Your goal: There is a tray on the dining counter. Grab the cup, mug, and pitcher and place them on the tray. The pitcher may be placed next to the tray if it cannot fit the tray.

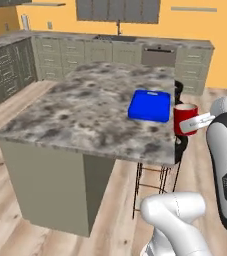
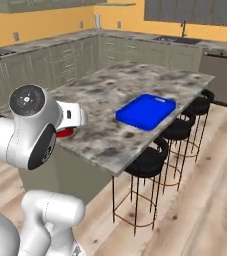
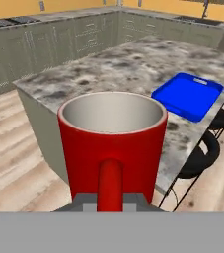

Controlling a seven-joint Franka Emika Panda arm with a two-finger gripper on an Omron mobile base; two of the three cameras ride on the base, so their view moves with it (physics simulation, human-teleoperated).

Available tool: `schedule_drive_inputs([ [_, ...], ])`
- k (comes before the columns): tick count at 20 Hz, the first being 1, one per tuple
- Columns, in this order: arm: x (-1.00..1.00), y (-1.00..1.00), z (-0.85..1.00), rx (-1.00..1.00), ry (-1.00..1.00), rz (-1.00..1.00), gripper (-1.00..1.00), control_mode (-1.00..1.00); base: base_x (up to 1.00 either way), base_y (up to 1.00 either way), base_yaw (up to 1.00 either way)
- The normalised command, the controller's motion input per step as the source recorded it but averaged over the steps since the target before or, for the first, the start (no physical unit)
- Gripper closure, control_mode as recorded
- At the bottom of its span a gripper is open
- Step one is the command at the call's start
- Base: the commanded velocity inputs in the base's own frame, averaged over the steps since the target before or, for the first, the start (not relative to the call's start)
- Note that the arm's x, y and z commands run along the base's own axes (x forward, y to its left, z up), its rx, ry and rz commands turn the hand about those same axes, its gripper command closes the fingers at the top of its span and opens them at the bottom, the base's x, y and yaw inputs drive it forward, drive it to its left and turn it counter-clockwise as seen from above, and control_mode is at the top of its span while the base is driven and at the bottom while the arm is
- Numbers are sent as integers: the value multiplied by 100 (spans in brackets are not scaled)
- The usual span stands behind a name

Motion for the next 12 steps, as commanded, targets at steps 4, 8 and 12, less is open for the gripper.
schedule_drive_inputs([
  [4, 0, 0, 0, 0, 0, 0, 100, 100, -7, -100, 55],
  [8, 0, 0, 0, 0, 0, 0, 100, 100, -4, -100, 55],
  [12, 0, 0, 0, 0, 0, 0, 100, 100, 0, -100, 54],
])
